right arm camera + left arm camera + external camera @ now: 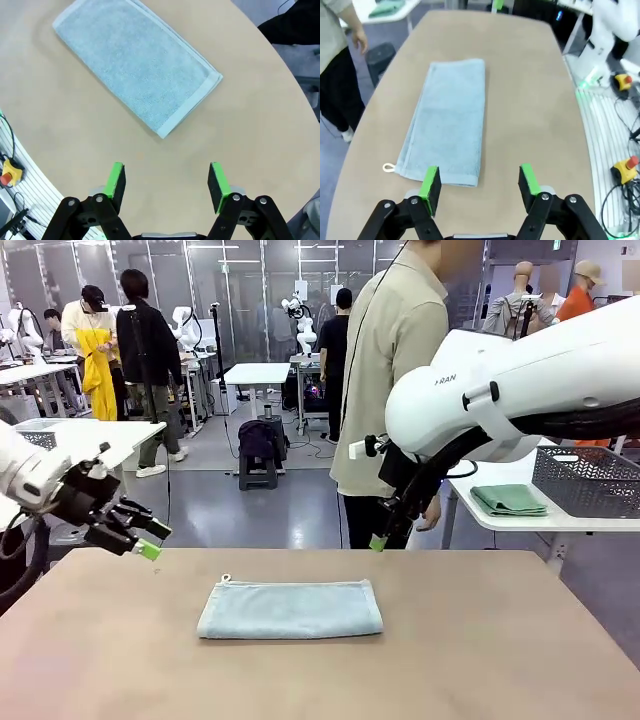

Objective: Fold the towels and place them in the basket.
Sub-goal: When a person lays out a Towel with hook on the table, fold it in half twice.

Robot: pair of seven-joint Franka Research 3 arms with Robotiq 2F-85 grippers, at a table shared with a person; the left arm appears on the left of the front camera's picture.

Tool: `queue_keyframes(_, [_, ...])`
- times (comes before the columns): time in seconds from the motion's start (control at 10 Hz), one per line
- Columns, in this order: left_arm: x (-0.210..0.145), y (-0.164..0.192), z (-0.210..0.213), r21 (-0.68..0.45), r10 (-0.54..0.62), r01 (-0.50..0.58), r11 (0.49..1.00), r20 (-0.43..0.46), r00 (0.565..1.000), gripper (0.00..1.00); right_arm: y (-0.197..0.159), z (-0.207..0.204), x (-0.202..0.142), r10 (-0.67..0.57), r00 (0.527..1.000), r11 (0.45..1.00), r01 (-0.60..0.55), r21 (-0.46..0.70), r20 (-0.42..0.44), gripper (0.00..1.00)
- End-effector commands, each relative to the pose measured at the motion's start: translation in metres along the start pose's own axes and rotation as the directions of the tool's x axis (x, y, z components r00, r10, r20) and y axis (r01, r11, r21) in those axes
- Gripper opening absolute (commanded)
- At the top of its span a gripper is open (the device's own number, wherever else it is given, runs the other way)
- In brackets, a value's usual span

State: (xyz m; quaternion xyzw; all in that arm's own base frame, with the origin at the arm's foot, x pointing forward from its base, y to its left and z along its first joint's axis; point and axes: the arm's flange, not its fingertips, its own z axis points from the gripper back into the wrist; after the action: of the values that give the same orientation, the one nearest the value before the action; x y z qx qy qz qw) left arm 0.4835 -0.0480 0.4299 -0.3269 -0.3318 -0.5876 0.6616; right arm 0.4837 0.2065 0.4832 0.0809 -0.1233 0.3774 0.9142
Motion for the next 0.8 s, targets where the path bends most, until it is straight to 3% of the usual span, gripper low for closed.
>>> queue_keyframes(0.0, [-0.021, 0.012, 0.005, -0.051, -0.046, 0.052, 0.997, 0.104, 0.994, 0.79, -0.008, -0.016, -0.003, -0.101, 0.994, 0.993, 0.103, 0.051, -0.044, 0.83])
queue_keyframes(0.2, [-0.024, 0.015, -0.003, -0.068, -0.049, 0.051, 0.996, 0.031, 0.998, 0.79, -0.004, -0.037, -0.009, -0.277, 0.96, 0.959, 0.279, 0.051, -0.039, 0.83])
queue_keyframes(0.4, [-0.025, 0.005, 0.005, -0.03, -0.03, 0.032, 0.999, 0.066, 0.997, 0.79, 0.001, -0.053, -0.015, -0.403, 0.915, 0.915, 0.403, -0.009, -0.011, 0.83])
queue_keyframes(0.7, [-0.025, 0.005, 0.005, -0.03, -0.03, 0.032, 0.999, 0.066, 0.997, 0.79, 0.0, -0.099, -0.018, -0.585, 0.811, 0.811, 0.585, -0.005, -0.014, 0.83])
